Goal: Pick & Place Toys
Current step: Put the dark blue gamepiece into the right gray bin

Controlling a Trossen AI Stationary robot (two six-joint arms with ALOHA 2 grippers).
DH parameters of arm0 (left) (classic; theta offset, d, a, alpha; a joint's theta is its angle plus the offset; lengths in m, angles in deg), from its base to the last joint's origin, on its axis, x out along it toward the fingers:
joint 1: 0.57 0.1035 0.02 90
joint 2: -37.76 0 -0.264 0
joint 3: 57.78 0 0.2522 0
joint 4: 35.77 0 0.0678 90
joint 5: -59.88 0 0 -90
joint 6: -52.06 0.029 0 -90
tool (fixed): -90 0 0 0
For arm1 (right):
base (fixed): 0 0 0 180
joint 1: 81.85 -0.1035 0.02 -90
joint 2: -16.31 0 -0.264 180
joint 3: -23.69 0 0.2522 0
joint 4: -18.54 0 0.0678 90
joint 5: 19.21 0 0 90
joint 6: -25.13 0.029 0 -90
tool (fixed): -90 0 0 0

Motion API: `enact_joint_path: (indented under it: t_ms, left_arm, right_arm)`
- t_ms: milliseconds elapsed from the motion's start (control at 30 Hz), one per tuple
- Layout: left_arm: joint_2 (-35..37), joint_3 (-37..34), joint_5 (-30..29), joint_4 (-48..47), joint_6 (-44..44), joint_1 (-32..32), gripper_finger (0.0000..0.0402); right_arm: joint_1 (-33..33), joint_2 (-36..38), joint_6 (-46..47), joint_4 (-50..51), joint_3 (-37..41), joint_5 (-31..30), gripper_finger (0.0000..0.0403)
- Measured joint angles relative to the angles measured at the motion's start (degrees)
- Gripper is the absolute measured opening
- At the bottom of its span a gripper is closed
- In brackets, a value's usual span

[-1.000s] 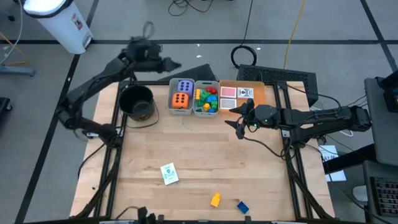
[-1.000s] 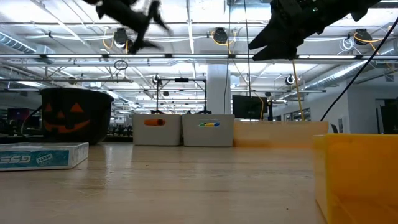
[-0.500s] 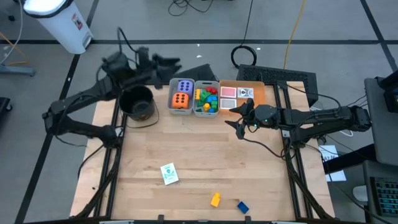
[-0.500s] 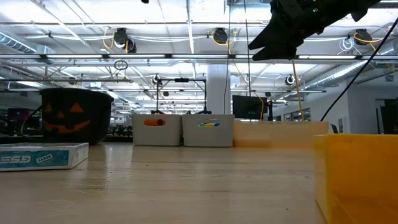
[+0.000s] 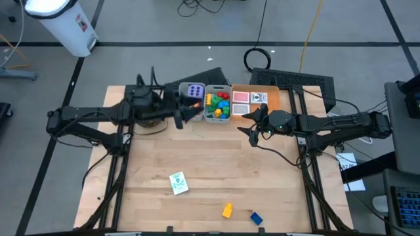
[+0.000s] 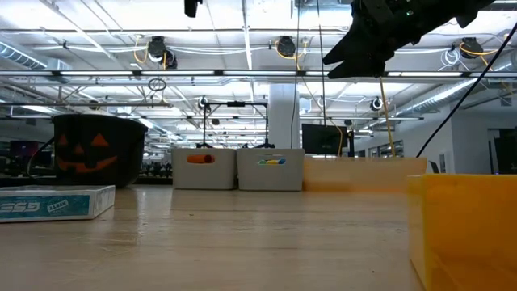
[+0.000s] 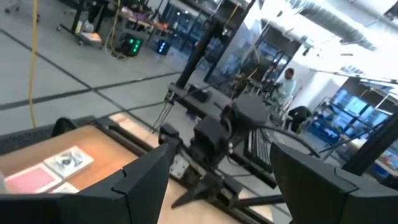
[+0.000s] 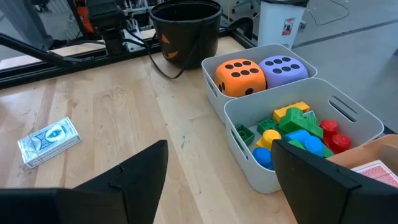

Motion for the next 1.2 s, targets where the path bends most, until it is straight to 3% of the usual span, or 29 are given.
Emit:
enact_joint_path:
  t_ms: [400, 800, 1200]
  left_arm:
    - [0.04, 0.0, -10.23, -1.0, -0.25, -7.66, 0.0282]
    - [0.04, 0.0, -10.51, -1.33, -1.02, -15.09, 0.0282]
    - [9.14, -0.09, -11.89, -20.81, -1.09, -25.54, 0.0282]
  right_arm:
    - [0.0, 0.0, 0.01, 0.0, 0.0, -0.01, 0.0274]
    - [0.0, 0.0, 0.0, 0.01, 0.0, 0.0, 0.0274]
    - [0.0, 0.0, 0.01, 0.02, 0.0, -0.01, 0.0274]
